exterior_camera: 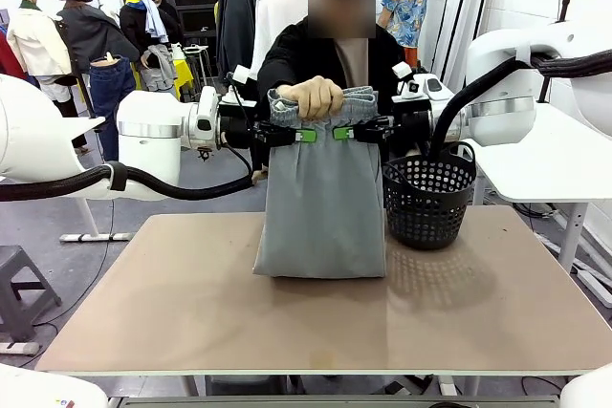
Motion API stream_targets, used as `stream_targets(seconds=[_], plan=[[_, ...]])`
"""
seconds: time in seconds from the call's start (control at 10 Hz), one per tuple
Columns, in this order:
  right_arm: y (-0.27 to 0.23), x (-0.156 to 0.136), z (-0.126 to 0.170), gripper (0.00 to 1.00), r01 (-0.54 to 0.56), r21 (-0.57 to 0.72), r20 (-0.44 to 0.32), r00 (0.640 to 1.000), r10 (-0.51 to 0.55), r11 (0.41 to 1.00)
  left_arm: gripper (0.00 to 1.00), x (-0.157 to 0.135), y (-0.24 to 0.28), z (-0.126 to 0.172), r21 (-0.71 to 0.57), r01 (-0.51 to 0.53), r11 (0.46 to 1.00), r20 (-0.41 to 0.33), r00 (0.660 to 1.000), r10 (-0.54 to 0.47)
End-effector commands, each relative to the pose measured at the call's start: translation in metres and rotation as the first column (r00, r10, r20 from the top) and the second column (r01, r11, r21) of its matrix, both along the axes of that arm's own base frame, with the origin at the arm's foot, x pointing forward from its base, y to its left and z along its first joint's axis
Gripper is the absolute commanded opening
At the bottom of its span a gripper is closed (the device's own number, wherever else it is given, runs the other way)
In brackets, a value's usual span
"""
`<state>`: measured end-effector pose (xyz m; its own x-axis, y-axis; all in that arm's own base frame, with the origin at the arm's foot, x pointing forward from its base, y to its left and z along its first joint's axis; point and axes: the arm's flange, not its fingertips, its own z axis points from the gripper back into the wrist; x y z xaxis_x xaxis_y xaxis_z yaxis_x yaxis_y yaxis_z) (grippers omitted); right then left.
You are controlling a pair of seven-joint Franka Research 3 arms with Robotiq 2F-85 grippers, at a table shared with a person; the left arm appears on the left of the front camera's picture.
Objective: Fold the training pants.
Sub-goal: Release the ends of the Training pants and then grab the overlapped ends.
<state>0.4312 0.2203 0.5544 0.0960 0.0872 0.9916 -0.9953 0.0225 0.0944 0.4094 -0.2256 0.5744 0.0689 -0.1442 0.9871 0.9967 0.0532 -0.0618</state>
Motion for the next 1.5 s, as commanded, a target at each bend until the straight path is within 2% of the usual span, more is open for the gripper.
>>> stream_targets(seconds=[0.0,1.3,1.4], plan=[[0.0004,-0.0009,0.0017,0.0,0.0,0.0,0.003,1.0,0.0,1.0,0.0,-0.0019,-0.0007,-0.0008,-0.012,0.0,1.0,-0.006,1.0,0.0],[0.0,0.0,0.0,0.0,0.0,0.0,0.0,1.0,0.0,1.0,0.0,0.0,0.0,-0.0001,0.0,0.0,1.0,0.0,1.0,0.0],[-0.0003,-0.0008,0.0013,0.16,-0.015,0.012,-0.028,0.999,0.015,1.0,0.12,-0.0005,0.0018,-0.0018,-0.013,-0.023,1.0,-0.024,0.999,0.023]])
